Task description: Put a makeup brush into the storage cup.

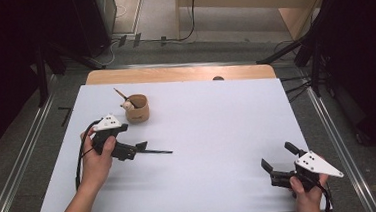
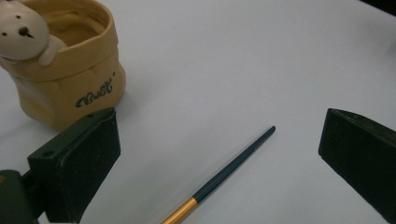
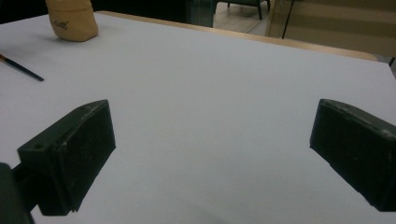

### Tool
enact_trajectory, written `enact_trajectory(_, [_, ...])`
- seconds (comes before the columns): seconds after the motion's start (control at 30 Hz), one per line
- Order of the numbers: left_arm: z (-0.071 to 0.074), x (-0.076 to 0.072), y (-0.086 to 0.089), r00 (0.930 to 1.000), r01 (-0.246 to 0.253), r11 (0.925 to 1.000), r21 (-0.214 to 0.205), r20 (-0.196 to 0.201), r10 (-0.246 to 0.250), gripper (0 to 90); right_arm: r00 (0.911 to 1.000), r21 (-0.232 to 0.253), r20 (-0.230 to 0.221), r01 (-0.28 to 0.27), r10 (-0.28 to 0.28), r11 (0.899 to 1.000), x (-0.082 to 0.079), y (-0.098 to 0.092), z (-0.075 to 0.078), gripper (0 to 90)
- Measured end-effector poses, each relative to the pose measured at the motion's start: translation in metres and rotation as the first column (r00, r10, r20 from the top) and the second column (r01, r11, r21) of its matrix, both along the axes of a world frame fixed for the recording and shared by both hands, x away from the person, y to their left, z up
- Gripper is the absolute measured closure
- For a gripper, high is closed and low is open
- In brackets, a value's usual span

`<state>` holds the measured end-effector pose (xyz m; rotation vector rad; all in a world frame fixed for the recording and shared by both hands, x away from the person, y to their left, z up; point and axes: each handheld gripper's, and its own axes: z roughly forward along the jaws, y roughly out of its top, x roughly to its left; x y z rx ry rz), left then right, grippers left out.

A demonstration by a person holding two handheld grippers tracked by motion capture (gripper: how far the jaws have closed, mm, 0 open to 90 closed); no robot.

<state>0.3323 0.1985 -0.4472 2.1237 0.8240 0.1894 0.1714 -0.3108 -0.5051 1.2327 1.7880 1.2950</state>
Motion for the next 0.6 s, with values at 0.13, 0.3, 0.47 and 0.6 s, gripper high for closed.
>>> enact_trajectory(0.13, [-0.005, 0.005, -0.008, 0.9966, 0.057, 0.997, 0.052, -0.063, -0.053, 0.0, 1.0, 0.0, -0.001, -0.001, 0.001, 1.0, 0.0, 0.0, 0.0, 0.4])
enact_trajectory(0.3, [-0.01, 0.009, -0.018, 0.9885, 0.108, 0.9849, 0.135, -0.12, -0.092, 0.0, 1.0, 0.001, -0.004, 0.0, 0.0, 1.0, 0.0, 0.0, -0.001, 0.4])
enact_trajectory(0.47, [-0.014, 0.014, -0.027, 0.9803, 0.148, 0.9599, 0.238, -0.164, -0.11, 0.0, 1.0, 0.003, -0.006, 0.0, 0.0, 1.0, 0.0, 0.0, -0.001, 0.5])
enact_trajectory(0.6, [-0.016, 0.016, -0.033, 0.977, 0.162, 0.9438, 0.288, -0.182, -0.112, 14.0, 1.0, 0.001, -0.008, 0.0, 0.0, 1.0, 0.001, -0.001, -0.002, 0.4])
